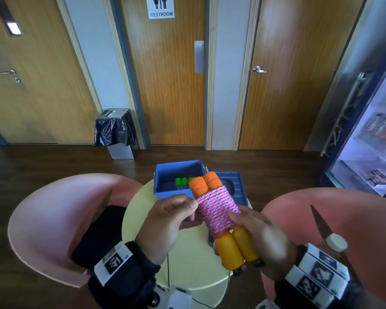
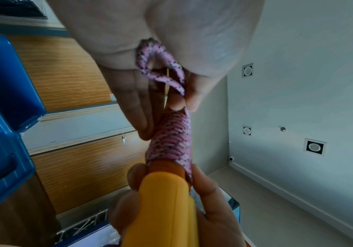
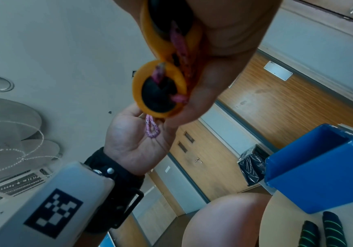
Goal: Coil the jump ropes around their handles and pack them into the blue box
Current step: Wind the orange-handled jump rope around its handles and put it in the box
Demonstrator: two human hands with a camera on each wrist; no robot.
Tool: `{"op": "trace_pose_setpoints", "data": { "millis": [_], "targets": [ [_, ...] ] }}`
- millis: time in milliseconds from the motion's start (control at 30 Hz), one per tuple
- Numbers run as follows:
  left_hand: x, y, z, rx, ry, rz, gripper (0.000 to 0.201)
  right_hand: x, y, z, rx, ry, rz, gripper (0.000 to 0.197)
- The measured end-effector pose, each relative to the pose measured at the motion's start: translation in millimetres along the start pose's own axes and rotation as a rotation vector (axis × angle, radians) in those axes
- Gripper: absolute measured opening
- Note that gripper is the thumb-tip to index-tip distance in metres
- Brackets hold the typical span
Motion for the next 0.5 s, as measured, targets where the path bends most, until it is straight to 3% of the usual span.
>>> {"op": "trace_pose_setpoints", "data": {
  "millis": [267,433,500],
  "targets": [
    [-3.8,-9.4,-5.1,-0.097,0.092,0.092,0.037,-5.3,6.2,-9.6,-0.054,0.031,0.101,0.041],
    [-3.4,-5.8,-3.7,-0.170,0.048,-0.050,0.050,-7.0,17.3,-13.2,-0.073,0.169,0.265,0.054],
    [1.5,0.1,-4.0,-0.232,0.061,-0.148,0.036,-8.7,21.4,-15.9,-0.079,0.229,0.311,0.055]
  ]
}}
Point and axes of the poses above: each hand's wrist, its own z-axis towards the middle knuckle, its own y-axis out of the palm, x = y × z, the point moved 1 cm from there along z, towards the middle knuckle, and after that the axes turned 15 degrees about -y, right-handed, at the moved point
